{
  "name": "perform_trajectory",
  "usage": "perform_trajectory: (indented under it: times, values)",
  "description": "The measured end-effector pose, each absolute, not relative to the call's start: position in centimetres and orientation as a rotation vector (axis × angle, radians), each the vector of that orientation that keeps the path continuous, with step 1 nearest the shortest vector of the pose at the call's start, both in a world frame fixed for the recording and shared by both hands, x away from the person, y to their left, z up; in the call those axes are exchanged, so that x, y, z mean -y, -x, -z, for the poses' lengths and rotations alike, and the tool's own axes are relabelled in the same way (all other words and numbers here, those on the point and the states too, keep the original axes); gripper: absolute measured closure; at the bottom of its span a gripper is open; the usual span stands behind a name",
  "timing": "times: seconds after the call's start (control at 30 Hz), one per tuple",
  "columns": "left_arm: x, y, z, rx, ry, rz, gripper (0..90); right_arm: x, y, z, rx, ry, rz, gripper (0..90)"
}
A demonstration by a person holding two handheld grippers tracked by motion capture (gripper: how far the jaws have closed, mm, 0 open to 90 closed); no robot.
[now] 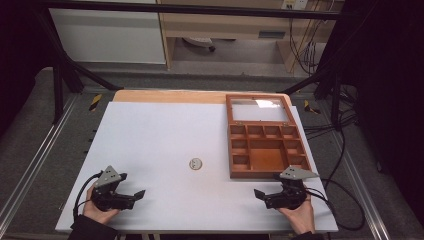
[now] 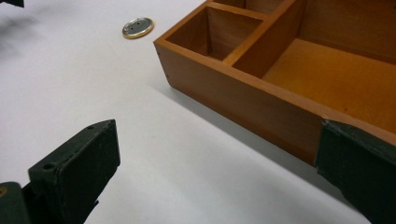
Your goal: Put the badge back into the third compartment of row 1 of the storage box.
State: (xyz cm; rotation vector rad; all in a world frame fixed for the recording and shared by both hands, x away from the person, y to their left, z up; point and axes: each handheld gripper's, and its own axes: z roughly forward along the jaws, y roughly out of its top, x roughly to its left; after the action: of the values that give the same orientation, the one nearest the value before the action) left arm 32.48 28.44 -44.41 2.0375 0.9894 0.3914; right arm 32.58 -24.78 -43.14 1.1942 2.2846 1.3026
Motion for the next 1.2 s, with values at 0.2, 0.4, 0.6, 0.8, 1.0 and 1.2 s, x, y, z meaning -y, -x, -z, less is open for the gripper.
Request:
perform_trajectory:
  times: [0.2, 0.4, 0.6, 0.8, 1.0, 1.2]
  values:
    - [-28.4, -32.5, 44.4, -0.989, -2.038, -0.393, 5.7, 24.1, -32.7, 42.6, -2.287, -1.184, -1.302, 0.8]
    - [-28.4, -32.5, 44.4, -0.99, -2.039, -0.396, 5.7, 23.0, -33.0, 41.9, -2.291, -1.173, -1.299, 0.8]
    - [-28.5, -32.5, 44.4, -0.991, -2.038, -0.399, 5.7, 21.6, -33.5, 41.2, -2.3, -1.152, -1.301, 0.9]
    - [-28.5, -32.5, 44.4, -0.991, -2.038, -0.398, 5.7, 19.7, -34.2, 40.5, -2.32, -1.126, -1.293, 0.9]
    - [-28.6, -32.6, 44.4, -0.993, -2.038, -0.398, 5.7, 17.7, -35.0, 39.8, -2.326, -1.09, -1.293, 1.0]
    - [-28.6, -32.6, 44.4, -0.996, -2.036, -0.398, 5.7, 15.4, -35.8, 39.3, -2.349, -1.062, -1.287, 1.1]
